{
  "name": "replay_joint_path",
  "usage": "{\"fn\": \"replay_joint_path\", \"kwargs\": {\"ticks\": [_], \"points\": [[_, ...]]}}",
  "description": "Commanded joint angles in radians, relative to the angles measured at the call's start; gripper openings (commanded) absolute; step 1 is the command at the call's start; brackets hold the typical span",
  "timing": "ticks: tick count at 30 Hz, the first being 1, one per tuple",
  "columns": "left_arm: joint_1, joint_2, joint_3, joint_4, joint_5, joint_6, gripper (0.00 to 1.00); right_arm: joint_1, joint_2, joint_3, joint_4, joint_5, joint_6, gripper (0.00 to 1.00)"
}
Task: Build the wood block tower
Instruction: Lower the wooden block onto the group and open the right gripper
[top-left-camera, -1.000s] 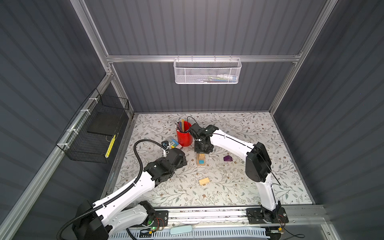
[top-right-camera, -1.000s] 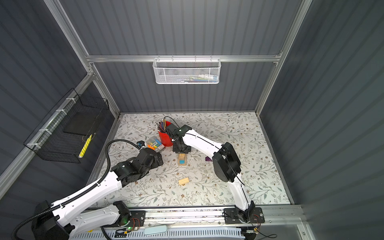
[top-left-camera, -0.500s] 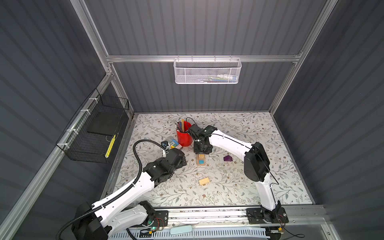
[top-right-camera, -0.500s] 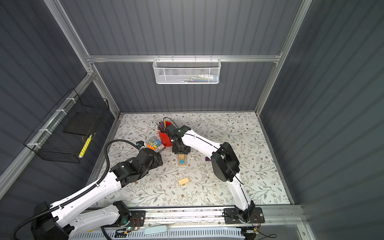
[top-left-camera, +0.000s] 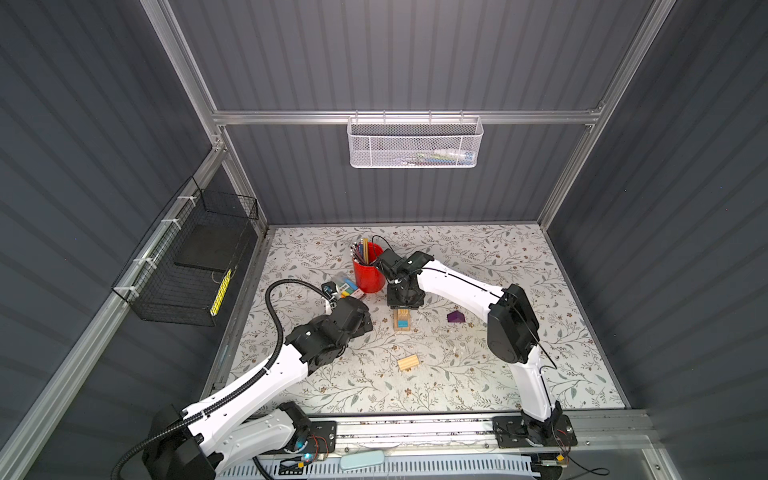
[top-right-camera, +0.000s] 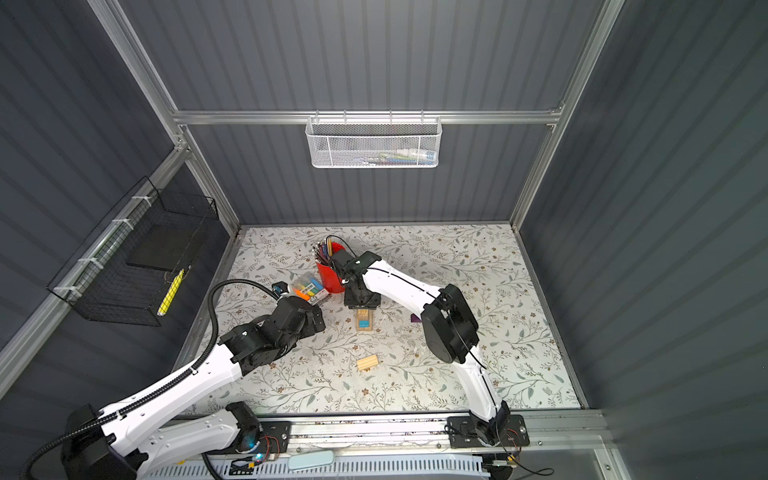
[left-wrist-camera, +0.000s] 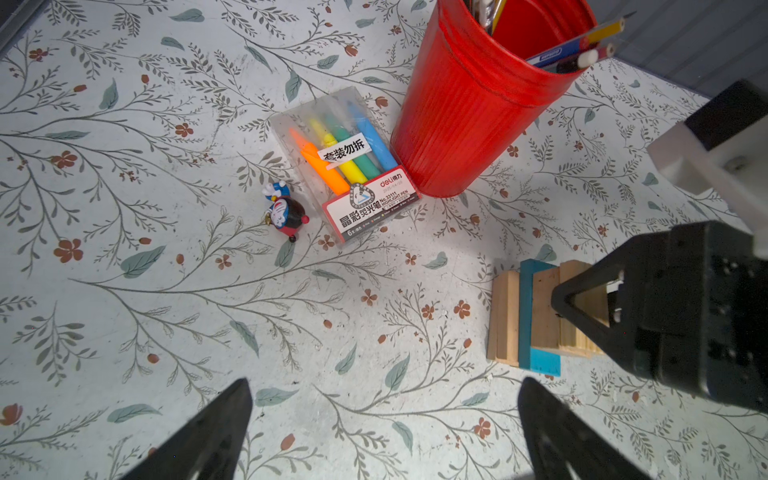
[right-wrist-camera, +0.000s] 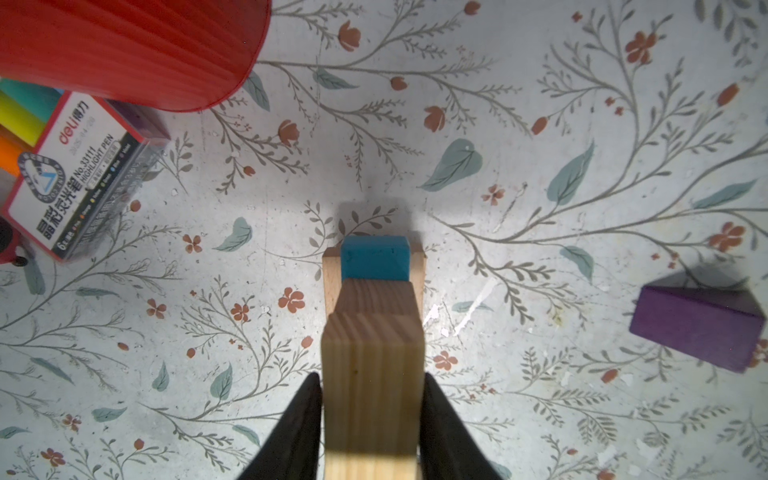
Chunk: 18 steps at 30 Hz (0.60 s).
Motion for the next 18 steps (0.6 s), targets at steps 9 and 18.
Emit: {"fn": "replay_joint_path", "kwargs": {"ticks": [9, 18], "points": [[0.006, -0.001, 0.002, -0.017, -0.013, -0.003, 1.00, 0.007, 0.001, 0.000, -0.012, 0.002, -0.001, 0.40], [0.006, 0.011, 0.032, -0.041, 0.005, 0.022, 1.00, 0.005, -0.099, -0.024, 0.018, -0.035, -0.019, 0.53]]}}
